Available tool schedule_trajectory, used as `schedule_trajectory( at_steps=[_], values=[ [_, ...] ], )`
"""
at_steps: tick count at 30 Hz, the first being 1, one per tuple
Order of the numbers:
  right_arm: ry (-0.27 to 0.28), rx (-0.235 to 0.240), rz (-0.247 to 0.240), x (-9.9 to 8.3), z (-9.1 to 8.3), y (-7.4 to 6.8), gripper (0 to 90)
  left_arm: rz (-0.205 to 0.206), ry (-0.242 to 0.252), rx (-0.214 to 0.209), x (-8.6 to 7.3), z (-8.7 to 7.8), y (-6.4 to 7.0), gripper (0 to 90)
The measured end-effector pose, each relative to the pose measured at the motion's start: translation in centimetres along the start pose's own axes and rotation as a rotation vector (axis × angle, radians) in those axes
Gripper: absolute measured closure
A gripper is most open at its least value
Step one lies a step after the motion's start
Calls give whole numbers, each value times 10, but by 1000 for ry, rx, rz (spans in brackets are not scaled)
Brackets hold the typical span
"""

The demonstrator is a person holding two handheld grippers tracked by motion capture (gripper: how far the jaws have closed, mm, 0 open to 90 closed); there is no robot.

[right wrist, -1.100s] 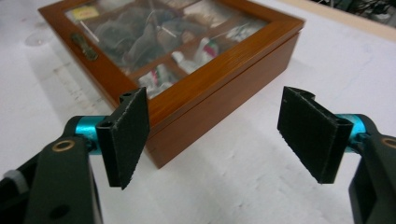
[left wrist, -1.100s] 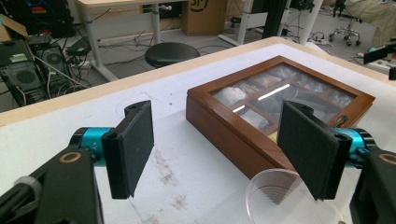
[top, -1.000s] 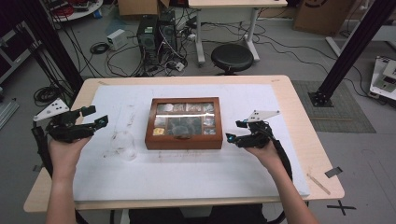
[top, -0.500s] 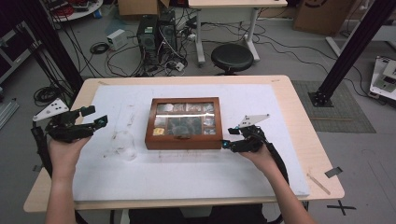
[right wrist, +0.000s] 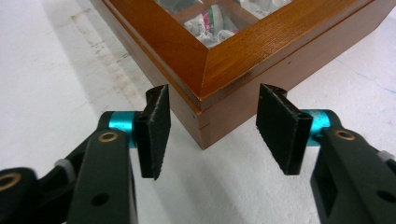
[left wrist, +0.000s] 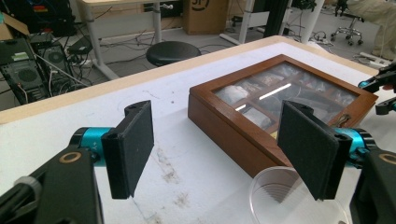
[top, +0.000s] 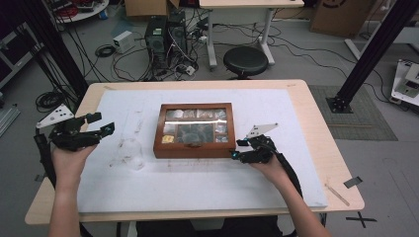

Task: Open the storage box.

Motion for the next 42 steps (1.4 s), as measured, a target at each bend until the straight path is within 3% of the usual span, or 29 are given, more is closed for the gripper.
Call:
schedule_trajectory(
  at_steps=[21, 29, 34, 42],
  values=[
    [25, -10, -2, 3, 0, -3, 546, 2, -6, 3, -2, 1, 0, 274],
    [70, 4, -18, 6, -4, -5, 554, -2, -6, 2, -2, 2, 0, 273],
    [94, -22, -62, 11, -5, -8, 570, -2, -7, 2, -2, 2, 0, 274],
    [120, -71, -45, 15, -6, -8, 575, 1, -9, 2, -3, 3, 1, 273]
  ],
)
Point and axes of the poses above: each handheld gripper's, and its own axes: z roughly forward along the jaws, x roughly out of its top, y roughly to its right, the point moved 7 cm from there along z, roughly forward along the jaws, and after that the axes turned 12 degrees about x, right-handed, at the moved point
